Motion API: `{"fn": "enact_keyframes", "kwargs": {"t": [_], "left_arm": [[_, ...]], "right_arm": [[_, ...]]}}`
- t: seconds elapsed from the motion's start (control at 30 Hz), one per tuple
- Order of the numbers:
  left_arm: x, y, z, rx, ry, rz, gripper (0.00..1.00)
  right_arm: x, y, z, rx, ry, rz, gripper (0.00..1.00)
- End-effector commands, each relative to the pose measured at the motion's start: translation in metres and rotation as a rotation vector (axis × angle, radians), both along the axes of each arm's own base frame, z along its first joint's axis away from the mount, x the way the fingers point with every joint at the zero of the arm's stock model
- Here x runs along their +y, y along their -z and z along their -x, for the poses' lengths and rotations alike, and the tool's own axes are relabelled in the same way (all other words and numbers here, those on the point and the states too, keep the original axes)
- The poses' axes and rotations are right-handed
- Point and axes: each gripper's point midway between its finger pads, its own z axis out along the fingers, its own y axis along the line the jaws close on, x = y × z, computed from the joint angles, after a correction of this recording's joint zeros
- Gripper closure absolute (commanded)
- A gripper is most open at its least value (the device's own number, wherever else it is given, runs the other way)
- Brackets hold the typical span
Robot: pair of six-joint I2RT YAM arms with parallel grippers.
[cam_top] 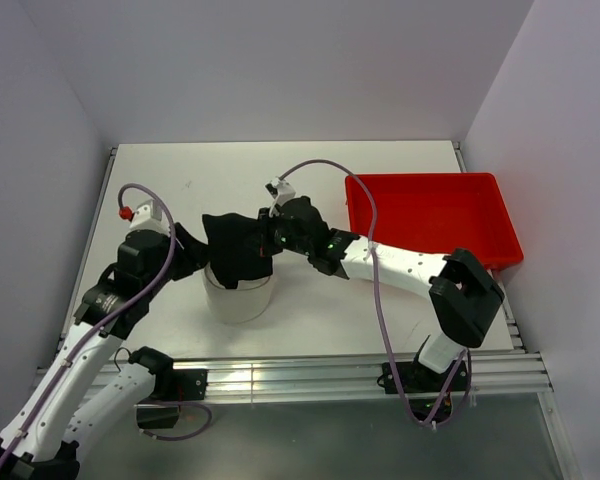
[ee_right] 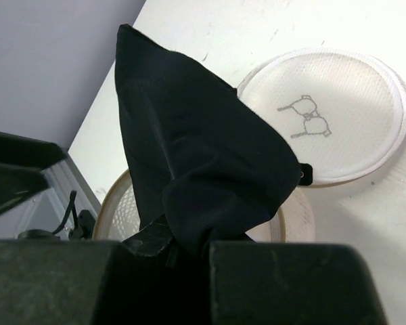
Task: Place the bra in the laundry bag and zip it closed
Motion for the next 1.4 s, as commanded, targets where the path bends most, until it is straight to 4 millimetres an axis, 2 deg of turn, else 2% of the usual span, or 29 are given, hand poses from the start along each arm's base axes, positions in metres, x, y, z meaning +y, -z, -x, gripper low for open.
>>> {"fn": "enact_keyframes", "kwargs": {"t": [0.0,0.07,0.17,0.27,0.4,0.43,0.47,0.53,0.57,0.63,0.73,0.83,0.87,0.93,0.97,1.03,1.07,1.17,1.2,1.27,1.3,1.37], "left_arm": [[0.018,0.033,0.015,0.136,-0.054,-0.084,0.46],[0.013,0.041,0.019,0.162,-0.028,-0.071,0.51],[0.011,0.053,0.023,0.215,-0.018,-0.074,0.5],[0.006,0.067,0.024,0.271,0.008,-0.079,0.54],[-0.002,0.063,0.007,0.216,0.017,-0.05,0.52],[-0.007,0.055,-0.001,0.171,0.024,-0.028,0.5],[-0.008,0.056,-0.004,0.16,0.029,-0.027,0.5],[-0.011,0.063,-0.01,0.175,0.039,-0.031,0.59],[-0.012,0.067,-0.011,0.184,0.049,-0.04,0.78],[-0.009,0.074,-0.016,0.199,0.03,-0.057,1.0],[-0.007,0.063,-0.025,0.141,0.019,-0.041,1.0],[-0.014,0.043,-0.035,0.067,0.043,-0.014,1.0],[-0.021,0.035,-0.037,0.042,0.074,0.005,1.0],[-0.029,0.033,-0.036,0.035,0.126,0.018,1.0],[-0.028,0.034,-0.032,0.035,0.127,0.017,1.0],[-0.022,0.034,-0.028,0.032,0.108,0.003,1.0],[-0.016,0.028,-0.025,0.006,0.091,0.005,1.0],[-0.011,0.031,-0.018,0.008,0.076,0.021,1.0],[-0.012,0.029,-0.017,0.002,0.083,0.032,1.0],[-0.011,0.027,-0.018,-0.016,0.073,0.036,1.0],[-0.008,0.026,-0.021,-0.024,0.058,0.03,1.0],[-0.007,0.025,-0.023,-0.027,0.056,0.027,1.0]], "right_arm": [[-0.003,-0.037,0.003,-0.107,-0.018,-0.055,1.0],[-0.005,-0.044,0.004,-0.122,-0.016,-0.063,1.0],[-0.007,-0.048,0.007,-0.127,-0.021,-0.074,1.0],[-0.008,-0.049,0.009,-0.128,-0.026,-0.078,1.0],[-0.007,-0.051,0.015,-0.125,-0.052,-0.1,1.0],[-0.007,-0.05,0.017,-0.122,-0.06,-0.099,1.0],[-0.007,-0.046,0.018,-0.114,-0.064,-0.092,1.0],[-0.008,-0.045,0.022,-0.109,-0.074,-0.095,1.0],[-0.009,-0.041,0.025,-0.105,-0.082,-0.091,1.0],[-0.006,-0.04,0.037,-0.1,-0.145,-0.098,1.0],[-0.001,-0.029,0.055,-0.082,-0.245,-0.091,1.0],[0.004,-0.015,0.069,-0.05,-0.35,-0.058,1.0],[0.011,-0.007,0.069,-0.027,-0.374,-0.034,1.0],[0.022,0.001,0.072,-0.009,-0.445,-0.018,1.0],[0.032,0.013,0.068,0.044,-0.469,0.032,1.0],[0.044,0.011,0.062,0.044,-0.485,0.041,1.0],[0.047,0.022,0.057,0.06,-0.466,0.057,1.0],[0.053,0.027,0.051,0.083,-0.445,0.062,1.0],[0.057,0.037,0.052,0.101,-0.446,0.08,1.0],[0.063,0.043,0.054,0.118,-0.447,0.11,1.0],[0.068,0.051,0.063,0.124,-0.474,0.131,1.0],[0.069,0.055,0.074,0.134,-0.505,0.156,1.0]]}}
